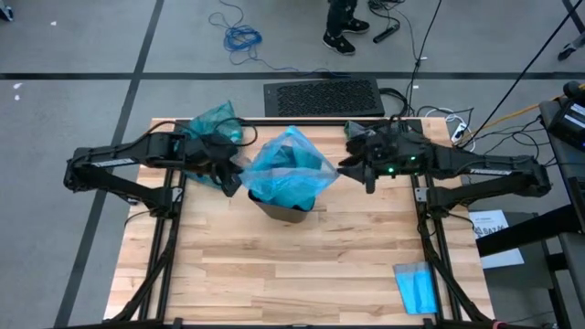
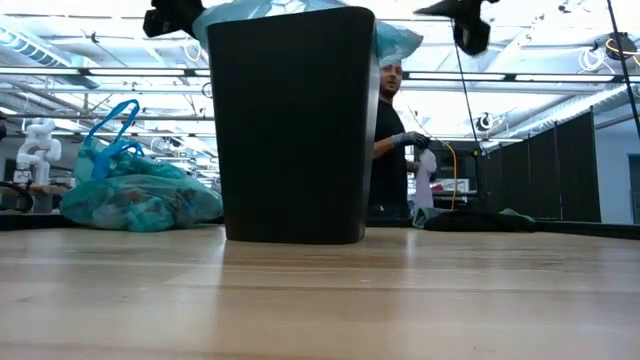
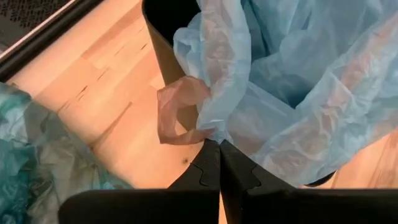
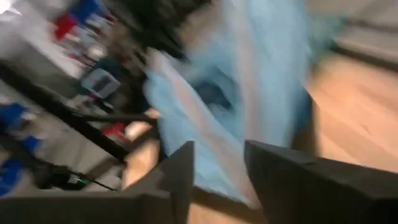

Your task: Place trash/remove bag and relplace

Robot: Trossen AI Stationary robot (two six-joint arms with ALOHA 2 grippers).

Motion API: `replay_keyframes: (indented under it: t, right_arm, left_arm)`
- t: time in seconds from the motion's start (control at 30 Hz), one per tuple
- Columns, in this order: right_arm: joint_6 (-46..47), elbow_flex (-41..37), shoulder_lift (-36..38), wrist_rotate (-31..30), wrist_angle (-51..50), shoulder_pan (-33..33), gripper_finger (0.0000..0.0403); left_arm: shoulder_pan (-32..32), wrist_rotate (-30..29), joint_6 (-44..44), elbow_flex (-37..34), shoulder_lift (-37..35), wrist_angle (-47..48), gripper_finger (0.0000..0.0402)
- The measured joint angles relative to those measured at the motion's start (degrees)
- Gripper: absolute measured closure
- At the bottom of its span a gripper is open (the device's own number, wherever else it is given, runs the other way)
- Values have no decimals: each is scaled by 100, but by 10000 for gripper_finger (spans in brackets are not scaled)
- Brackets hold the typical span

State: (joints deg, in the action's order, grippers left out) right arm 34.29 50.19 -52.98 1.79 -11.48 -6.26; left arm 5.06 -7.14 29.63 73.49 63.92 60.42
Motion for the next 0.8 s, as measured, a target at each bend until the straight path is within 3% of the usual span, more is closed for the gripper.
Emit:
replay_keyframes:
  t: [0.1, 0.23, 0.57, 0.8]
  right_arm:
    - [-237, 22, 34, -49, 602, 0, 229]
    - [-493, 350, -228, -302, 446, -53, 234]
    - [-1215, 1876, -1299, -295, -778, -81, 317]
    - [-1532, 2495, -2035, 28, -851, -93, 396]
  left_arm:
    - [0, -32, -11, 0, -26, -83, 401]
    - [0, -39, -163, 0, -92, -398, 401]
    - [15, -42, -300, 9, -233, 391, 401]
    - [15, -42, -294, 9, -456, 405, 401]
